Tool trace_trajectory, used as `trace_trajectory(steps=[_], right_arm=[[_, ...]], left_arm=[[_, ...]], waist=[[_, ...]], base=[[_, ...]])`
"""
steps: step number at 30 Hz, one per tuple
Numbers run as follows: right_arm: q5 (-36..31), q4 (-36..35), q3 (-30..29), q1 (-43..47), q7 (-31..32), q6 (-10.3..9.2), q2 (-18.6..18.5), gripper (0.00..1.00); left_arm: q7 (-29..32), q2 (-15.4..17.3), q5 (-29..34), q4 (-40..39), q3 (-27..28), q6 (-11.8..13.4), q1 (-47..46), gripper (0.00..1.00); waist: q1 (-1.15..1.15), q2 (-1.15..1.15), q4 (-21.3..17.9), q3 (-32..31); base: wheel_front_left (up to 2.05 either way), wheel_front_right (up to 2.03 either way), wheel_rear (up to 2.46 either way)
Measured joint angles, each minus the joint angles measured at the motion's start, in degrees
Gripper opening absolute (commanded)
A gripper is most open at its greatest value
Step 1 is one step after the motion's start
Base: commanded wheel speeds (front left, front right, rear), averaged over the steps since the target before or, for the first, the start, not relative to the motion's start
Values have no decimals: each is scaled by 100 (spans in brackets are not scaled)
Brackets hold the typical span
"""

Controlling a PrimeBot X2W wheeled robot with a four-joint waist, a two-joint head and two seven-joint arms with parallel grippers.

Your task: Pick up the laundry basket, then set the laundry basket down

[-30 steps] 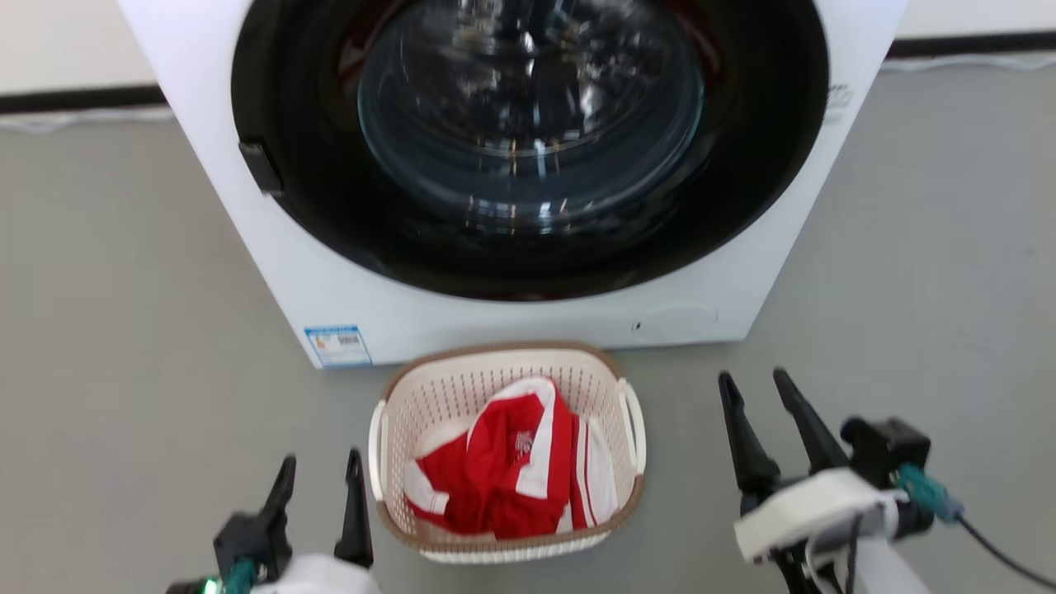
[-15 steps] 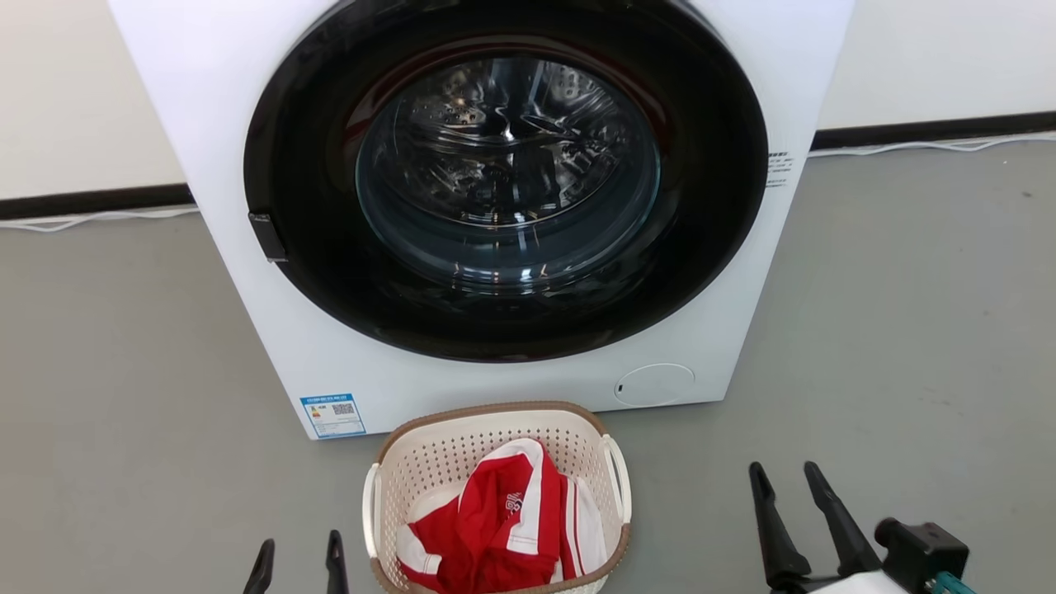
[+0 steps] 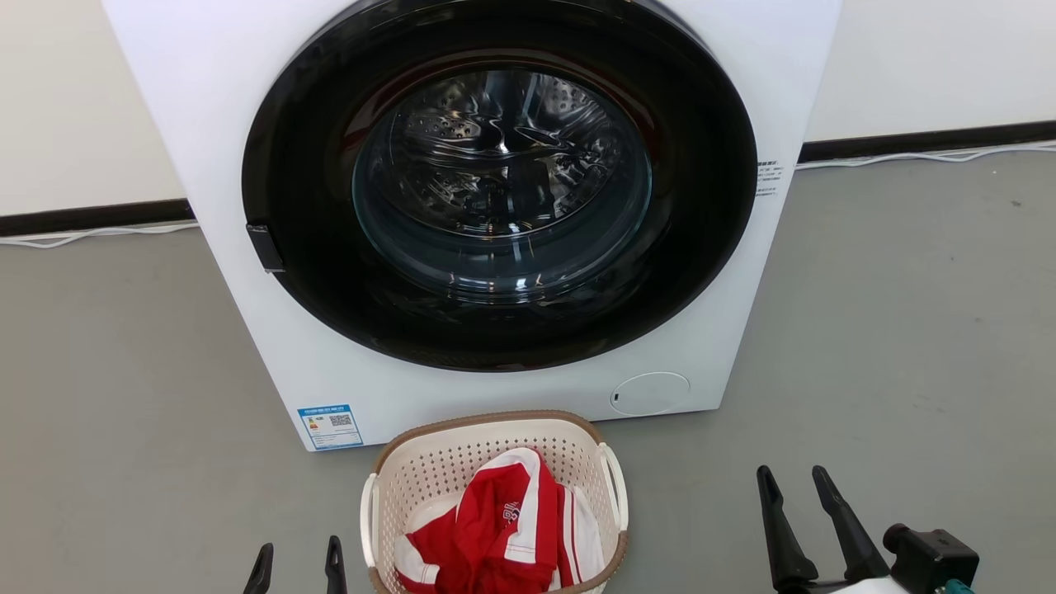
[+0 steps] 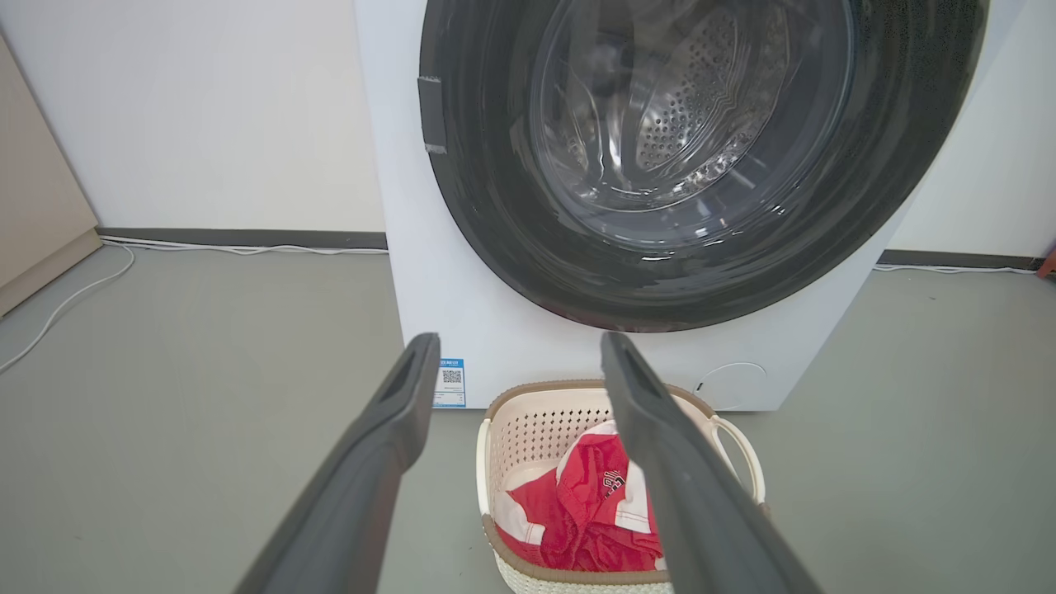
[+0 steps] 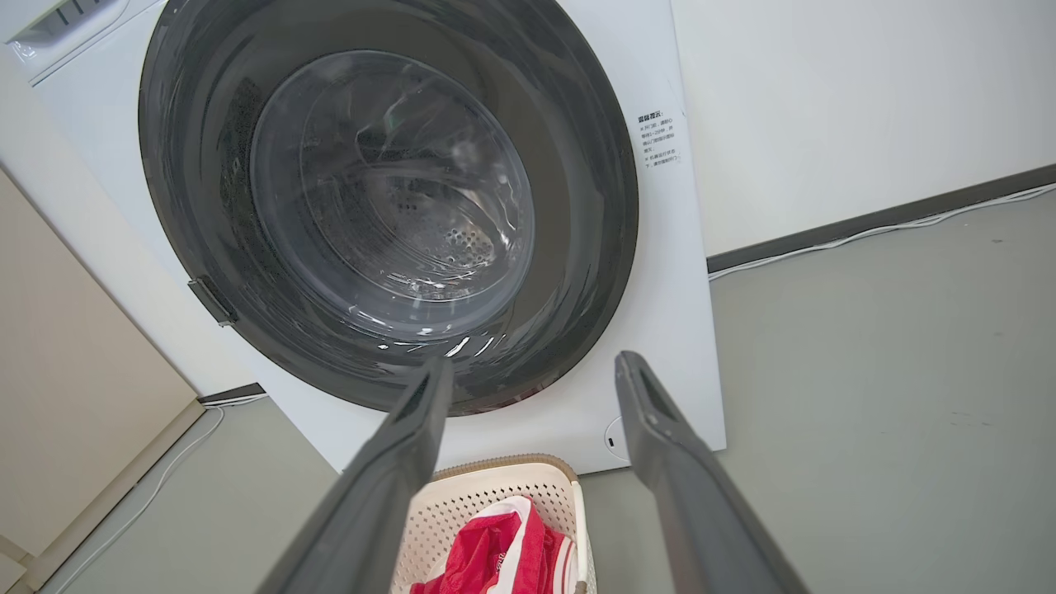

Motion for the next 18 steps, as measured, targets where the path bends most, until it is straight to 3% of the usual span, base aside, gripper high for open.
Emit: trace_trajectory(steps=[9, 10, 18], right_arm=[[-1, -47, -111, 0, 0, 0, 2, 100], [0, 2, -110, -1, 3, -3, 2, 0], [157, 298, -113, 146, 26, -4, 10, 0]], left_arm=[[0, -14, 56, -16, 41, -26, 0, 100], [1, -21, 60, 36, 33, -23, -2, 0], [54, -57, -105, 367, 1, -24, 1, 0]], waist=[[0, 0, 51, -27], [0, 0, 51, -28], [1, 0, 58, -20]], base=[[0, 0, 0], [0, 0, 0], [0, 0, 0]])
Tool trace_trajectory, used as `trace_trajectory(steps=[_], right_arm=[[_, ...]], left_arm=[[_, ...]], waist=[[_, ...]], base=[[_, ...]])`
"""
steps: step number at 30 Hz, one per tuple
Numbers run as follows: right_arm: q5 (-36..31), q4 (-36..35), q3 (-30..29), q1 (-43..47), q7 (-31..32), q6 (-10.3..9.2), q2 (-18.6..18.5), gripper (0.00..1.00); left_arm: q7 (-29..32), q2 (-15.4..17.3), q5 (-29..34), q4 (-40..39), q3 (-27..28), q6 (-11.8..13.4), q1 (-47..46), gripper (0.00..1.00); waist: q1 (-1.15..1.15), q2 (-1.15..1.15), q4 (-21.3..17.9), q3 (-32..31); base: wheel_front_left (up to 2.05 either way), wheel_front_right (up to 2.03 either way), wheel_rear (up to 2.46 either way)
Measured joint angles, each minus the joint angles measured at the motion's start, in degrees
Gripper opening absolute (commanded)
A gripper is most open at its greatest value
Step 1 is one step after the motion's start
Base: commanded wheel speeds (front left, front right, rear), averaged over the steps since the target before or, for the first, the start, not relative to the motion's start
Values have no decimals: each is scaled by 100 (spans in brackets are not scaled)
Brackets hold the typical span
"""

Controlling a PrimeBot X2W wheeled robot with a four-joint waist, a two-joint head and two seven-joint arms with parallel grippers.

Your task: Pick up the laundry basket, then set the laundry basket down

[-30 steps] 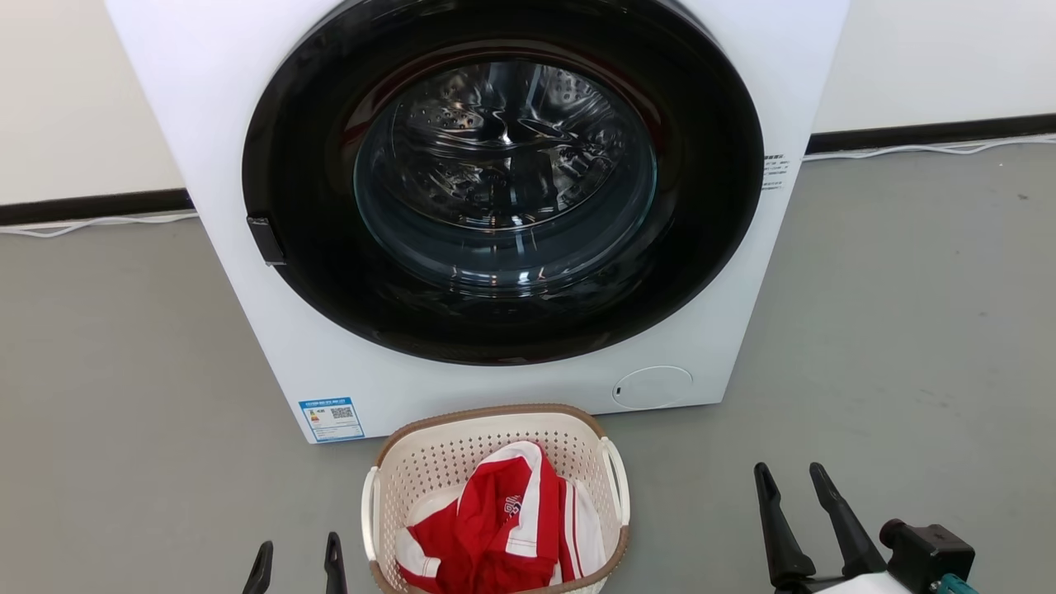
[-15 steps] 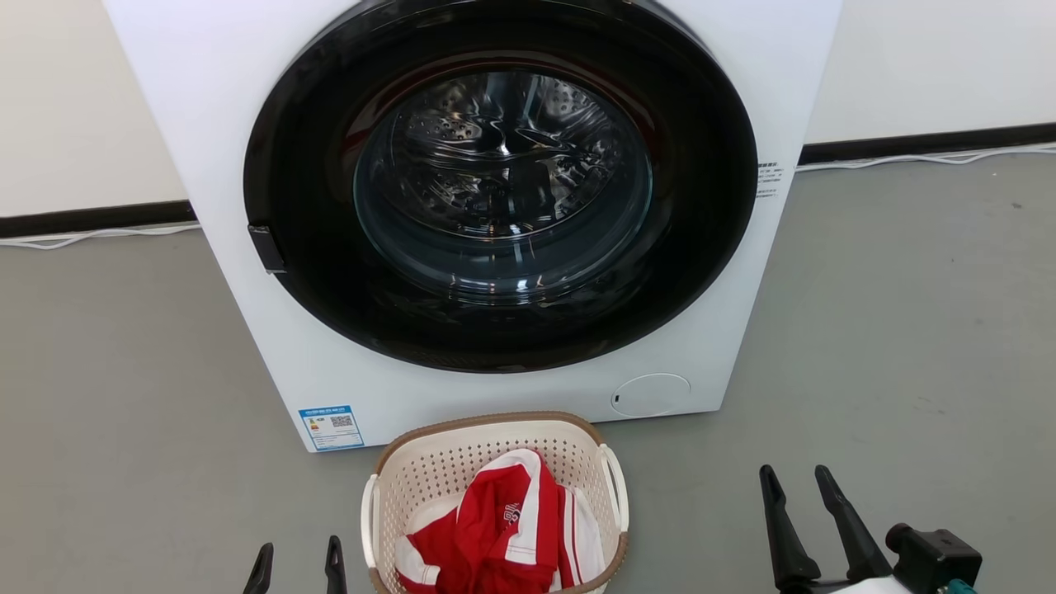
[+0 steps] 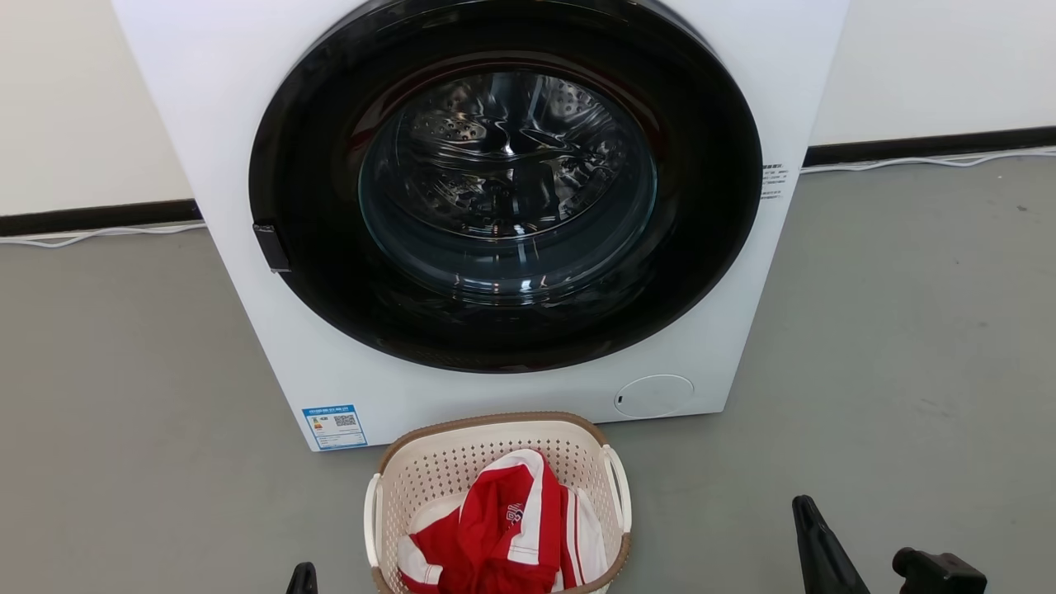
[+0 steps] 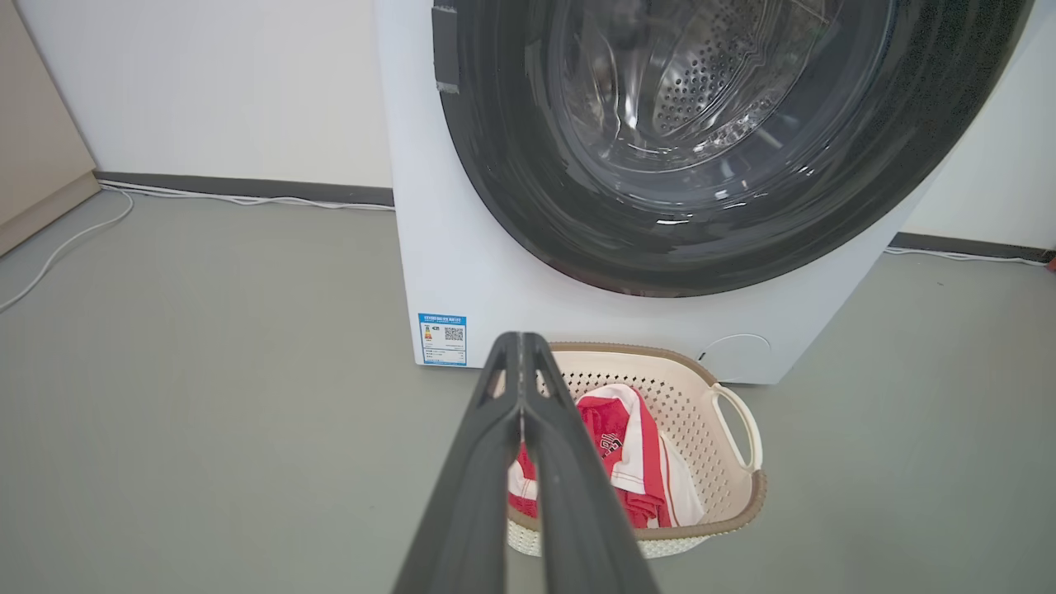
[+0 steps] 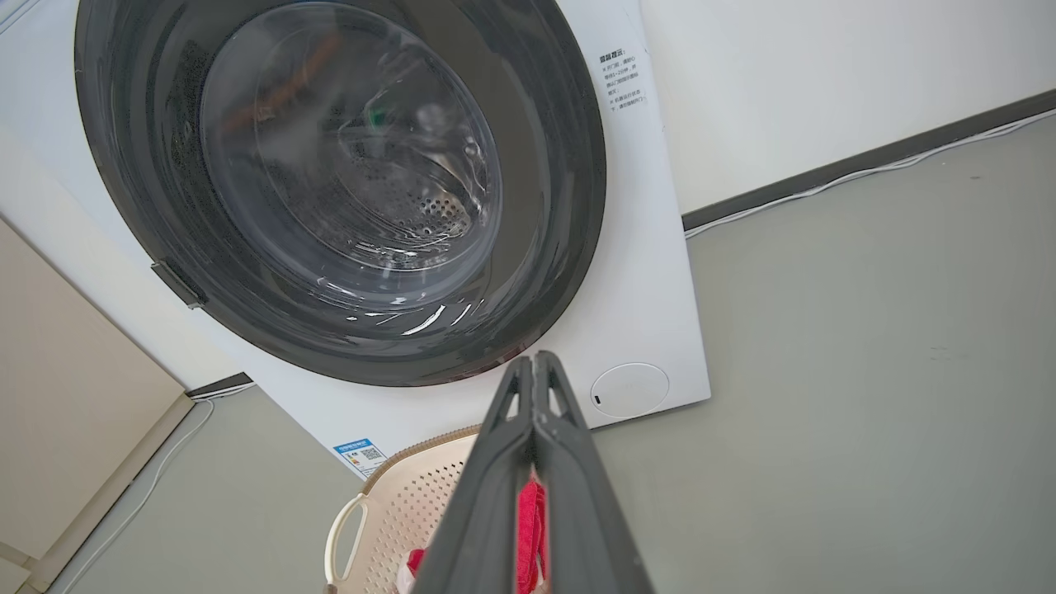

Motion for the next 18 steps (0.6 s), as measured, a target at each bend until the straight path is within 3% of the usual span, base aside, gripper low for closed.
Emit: trace_trajectory(steps=[18], right_arm=[[1094, -24, -74, -38, 287, 0, -3, 0]], left_arm=[[256, 9, -1233, 134, 83, -205, -88, 0]], waist=[[1, 0, 31, 45]], base=[[0, 0, 0]])
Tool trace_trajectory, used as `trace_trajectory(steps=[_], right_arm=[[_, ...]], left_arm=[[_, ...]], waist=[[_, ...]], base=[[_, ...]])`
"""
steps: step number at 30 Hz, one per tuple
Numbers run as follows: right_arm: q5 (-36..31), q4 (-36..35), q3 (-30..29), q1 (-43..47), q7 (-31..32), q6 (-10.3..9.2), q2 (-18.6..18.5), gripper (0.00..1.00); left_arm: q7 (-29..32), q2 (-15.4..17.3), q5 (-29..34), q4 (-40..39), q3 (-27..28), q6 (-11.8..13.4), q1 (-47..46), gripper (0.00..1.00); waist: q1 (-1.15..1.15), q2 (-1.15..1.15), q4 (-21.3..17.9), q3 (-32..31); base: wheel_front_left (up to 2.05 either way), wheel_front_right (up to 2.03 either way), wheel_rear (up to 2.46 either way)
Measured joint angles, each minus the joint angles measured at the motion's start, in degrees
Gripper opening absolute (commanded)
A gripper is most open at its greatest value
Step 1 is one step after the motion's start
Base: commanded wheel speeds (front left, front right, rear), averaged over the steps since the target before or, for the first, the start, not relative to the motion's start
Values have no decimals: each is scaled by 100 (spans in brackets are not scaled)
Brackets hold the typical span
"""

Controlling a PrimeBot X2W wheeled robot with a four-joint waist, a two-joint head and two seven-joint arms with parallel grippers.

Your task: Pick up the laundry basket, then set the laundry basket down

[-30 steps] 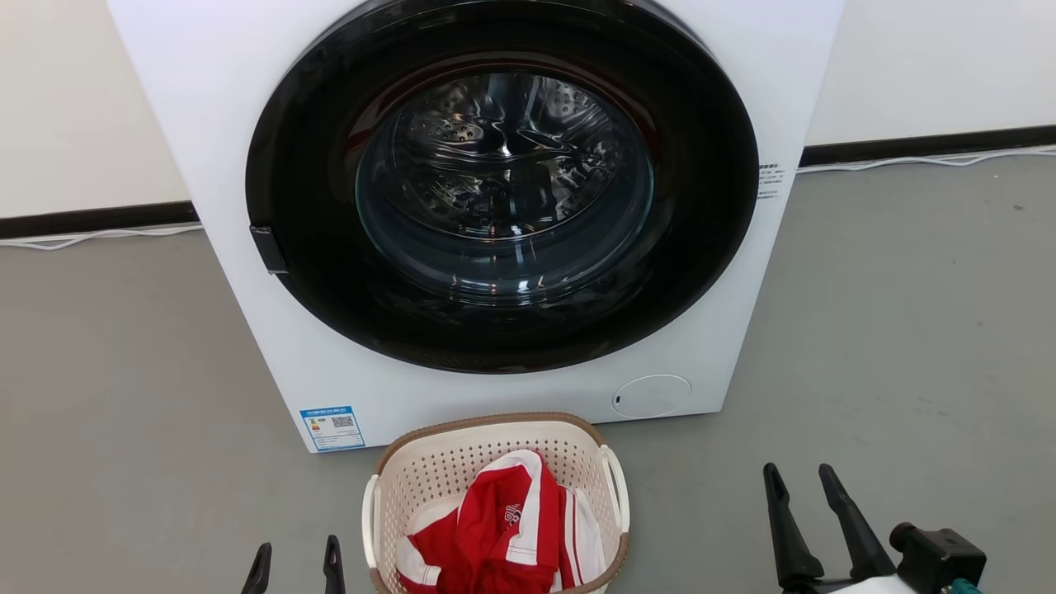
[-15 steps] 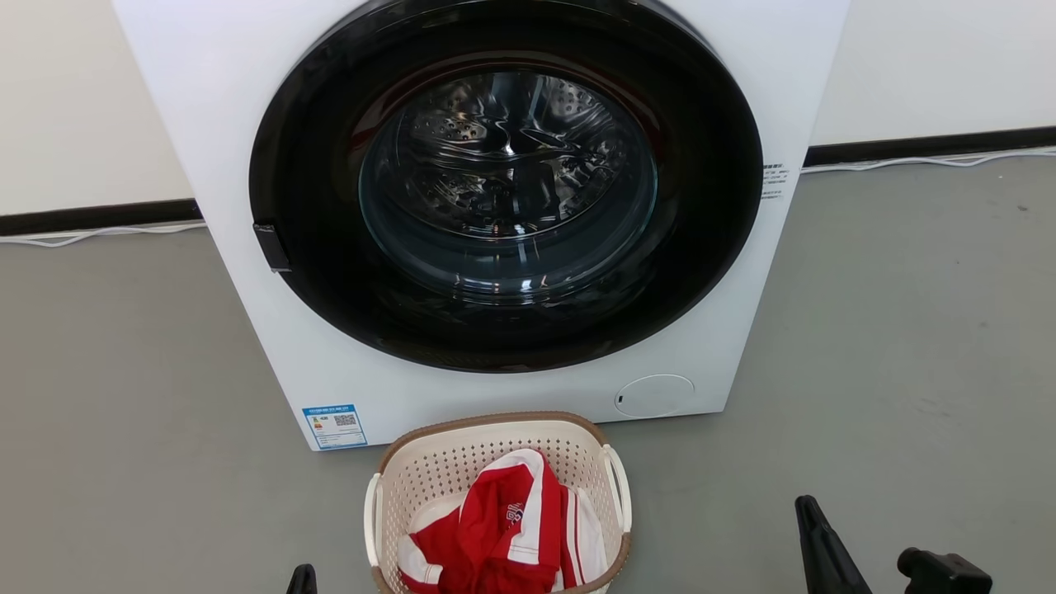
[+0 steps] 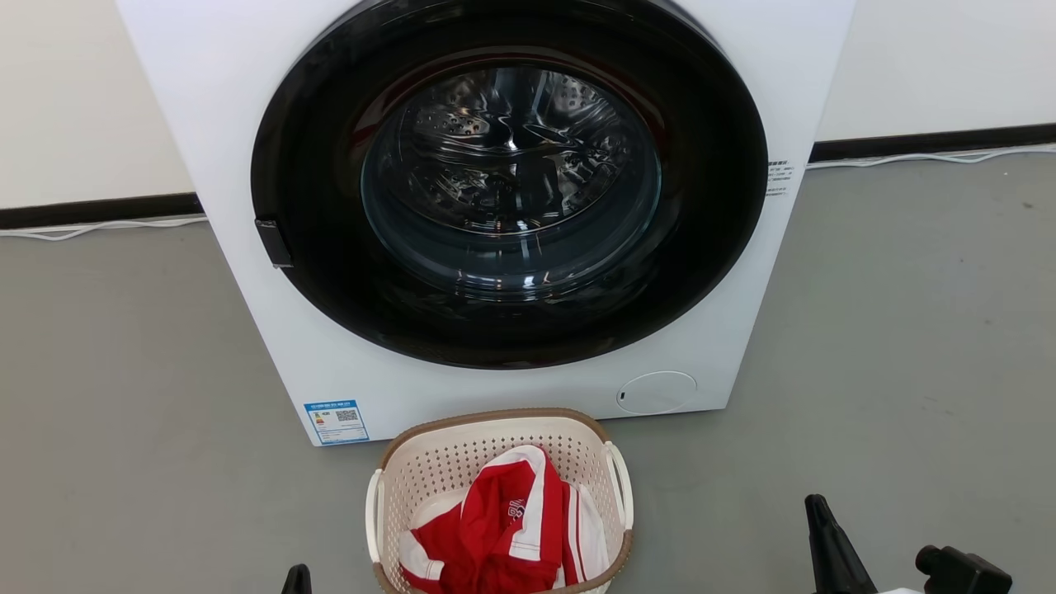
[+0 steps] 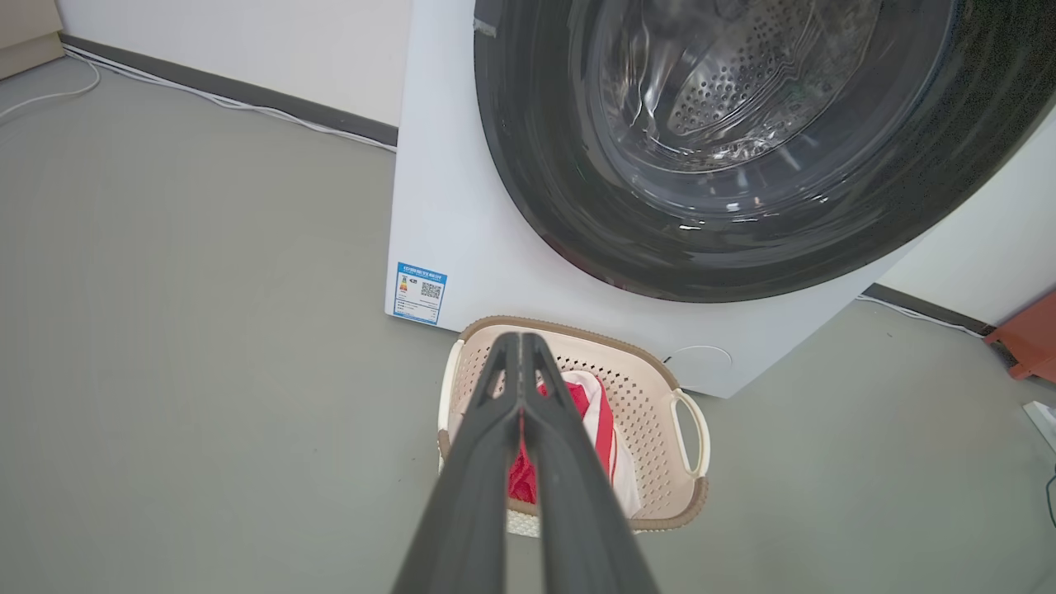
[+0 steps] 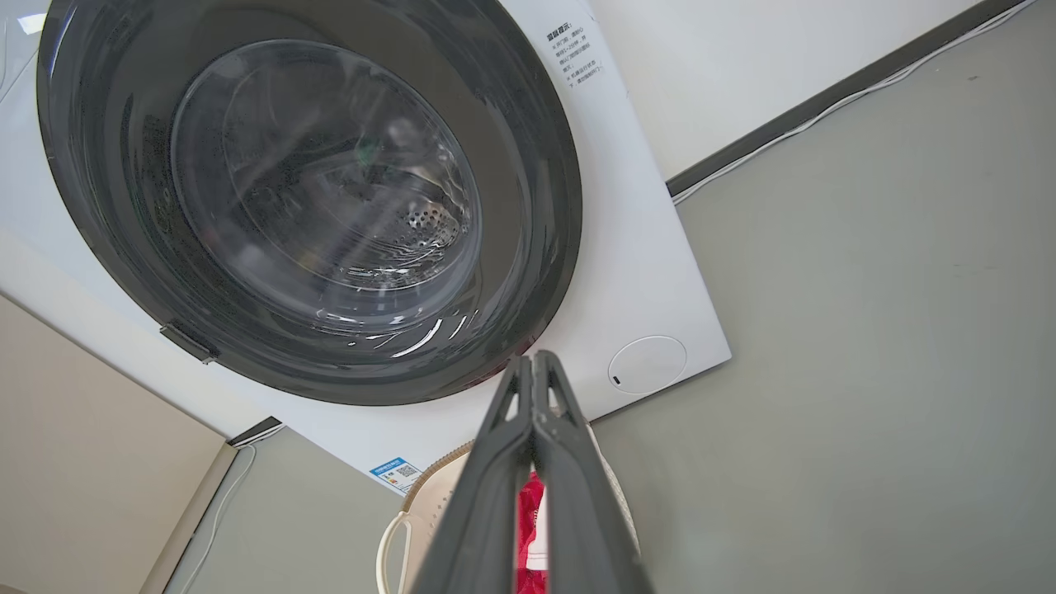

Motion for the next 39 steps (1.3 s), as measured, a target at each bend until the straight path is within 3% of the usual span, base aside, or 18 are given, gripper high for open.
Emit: trace_trajectory(steps=[39], right_arm=[[2353, -113, -313, -271, 590, 0, -20, 0]], left_arm=[[630, 13, -2627, 255, 270, -474, -623, 0]], waist=[[-1, 0, 69, 97]], base=[[0, 0, 0]])
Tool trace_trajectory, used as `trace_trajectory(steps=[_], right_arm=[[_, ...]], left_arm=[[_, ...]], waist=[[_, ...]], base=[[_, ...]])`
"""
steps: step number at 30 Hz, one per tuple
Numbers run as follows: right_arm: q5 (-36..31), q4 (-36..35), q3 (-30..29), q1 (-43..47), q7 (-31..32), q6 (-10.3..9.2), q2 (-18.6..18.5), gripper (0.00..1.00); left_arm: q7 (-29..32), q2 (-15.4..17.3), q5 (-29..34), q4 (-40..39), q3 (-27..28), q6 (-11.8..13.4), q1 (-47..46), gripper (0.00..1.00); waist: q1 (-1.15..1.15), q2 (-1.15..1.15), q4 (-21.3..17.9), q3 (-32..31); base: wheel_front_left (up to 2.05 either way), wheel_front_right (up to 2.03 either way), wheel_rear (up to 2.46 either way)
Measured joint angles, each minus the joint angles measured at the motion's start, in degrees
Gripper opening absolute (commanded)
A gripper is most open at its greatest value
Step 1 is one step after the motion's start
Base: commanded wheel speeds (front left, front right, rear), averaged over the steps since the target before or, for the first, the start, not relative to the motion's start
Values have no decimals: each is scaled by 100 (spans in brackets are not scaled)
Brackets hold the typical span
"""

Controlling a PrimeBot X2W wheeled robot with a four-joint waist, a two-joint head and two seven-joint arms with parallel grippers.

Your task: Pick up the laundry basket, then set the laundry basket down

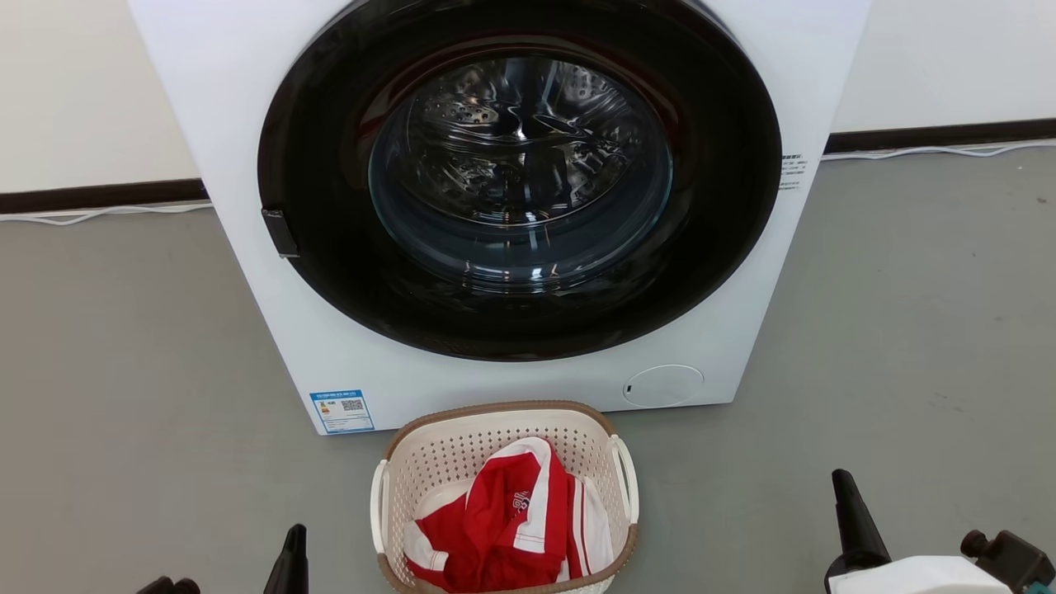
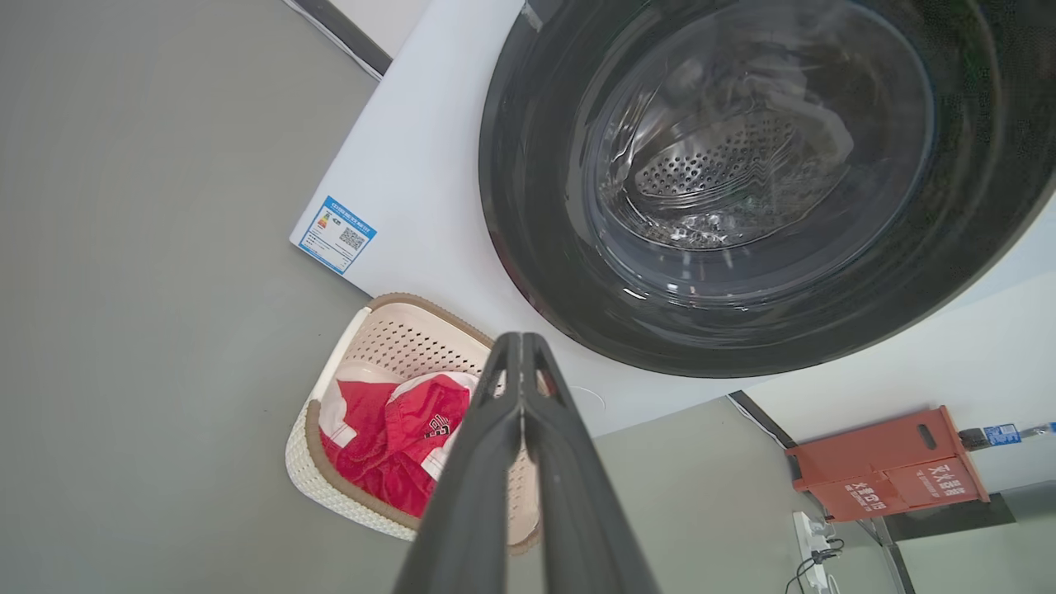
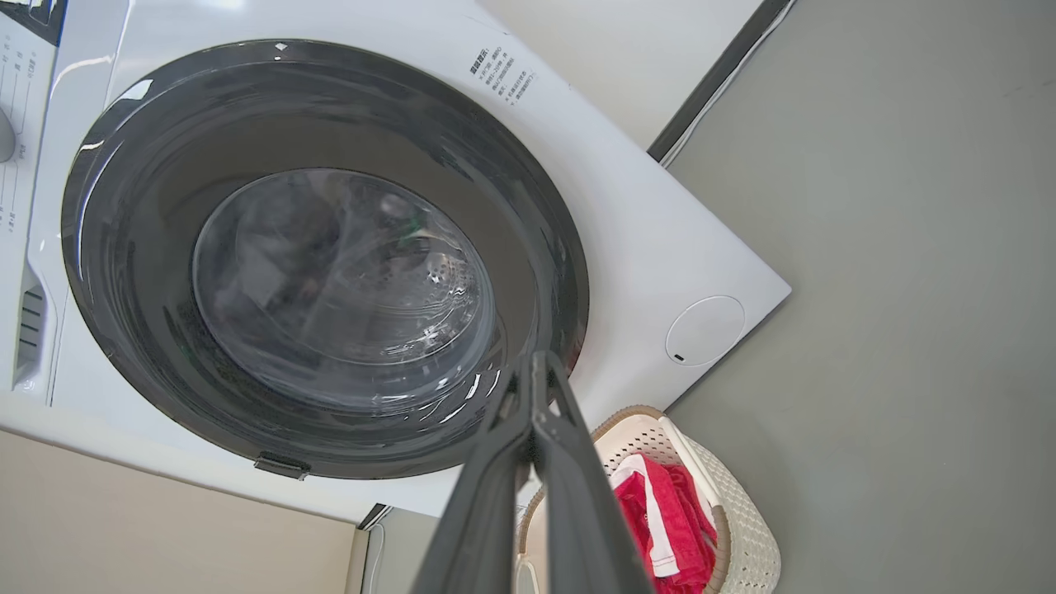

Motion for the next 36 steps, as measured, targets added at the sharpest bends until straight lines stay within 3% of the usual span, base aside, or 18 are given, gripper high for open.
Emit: trace_trajectory(steps=[36], right_arm=[[2019, -49, -257, -234, 579, 0, -3, 0]], left_arm=[[550, -13, -2254, 212, 283, -403, -541, 0]], waist=[[0, 0, 60, 84]], base=[[0, 0, 0]])
